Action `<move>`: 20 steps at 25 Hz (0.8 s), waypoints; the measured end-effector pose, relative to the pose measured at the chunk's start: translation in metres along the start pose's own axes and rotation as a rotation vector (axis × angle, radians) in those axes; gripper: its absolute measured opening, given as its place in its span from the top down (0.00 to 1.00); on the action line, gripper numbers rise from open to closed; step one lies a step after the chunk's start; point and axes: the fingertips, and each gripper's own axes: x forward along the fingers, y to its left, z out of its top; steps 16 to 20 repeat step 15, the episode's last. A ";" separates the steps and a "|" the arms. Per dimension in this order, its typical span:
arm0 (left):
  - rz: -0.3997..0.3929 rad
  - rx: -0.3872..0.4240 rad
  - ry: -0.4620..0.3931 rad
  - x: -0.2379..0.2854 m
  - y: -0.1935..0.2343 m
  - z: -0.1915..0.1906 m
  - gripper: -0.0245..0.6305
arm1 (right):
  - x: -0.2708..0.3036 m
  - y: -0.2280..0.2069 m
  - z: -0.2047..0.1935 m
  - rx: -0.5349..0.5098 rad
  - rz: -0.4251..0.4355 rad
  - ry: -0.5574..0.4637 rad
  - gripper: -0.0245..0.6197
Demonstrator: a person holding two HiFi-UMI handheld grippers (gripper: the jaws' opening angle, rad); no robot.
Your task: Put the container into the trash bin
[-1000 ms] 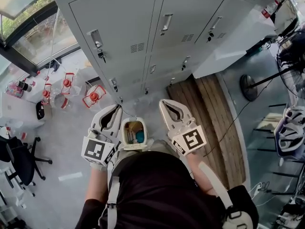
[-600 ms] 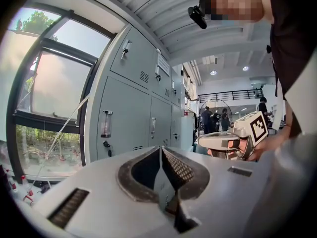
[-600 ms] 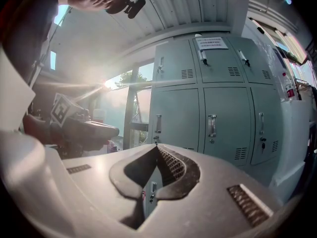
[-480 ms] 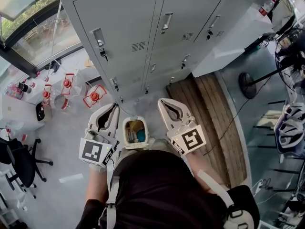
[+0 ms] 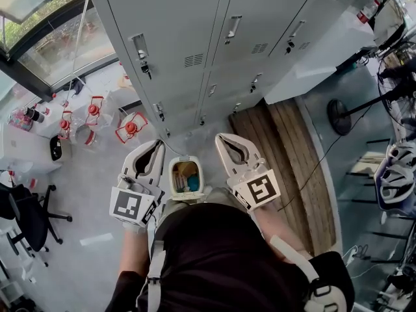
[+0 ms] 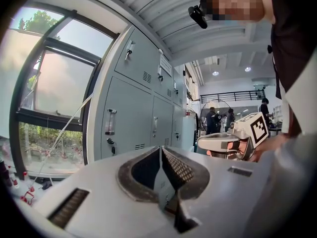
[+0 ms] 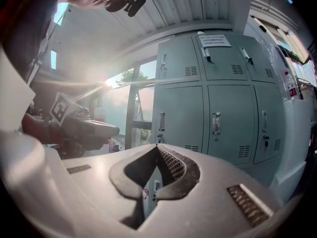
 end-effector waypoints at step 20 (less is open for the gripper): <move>0.015 -0.012 0.010 -0.001 0.006 -0.006 0.95 | 0.005 0.001 -0.005 0.012 0.014 0.012 0.94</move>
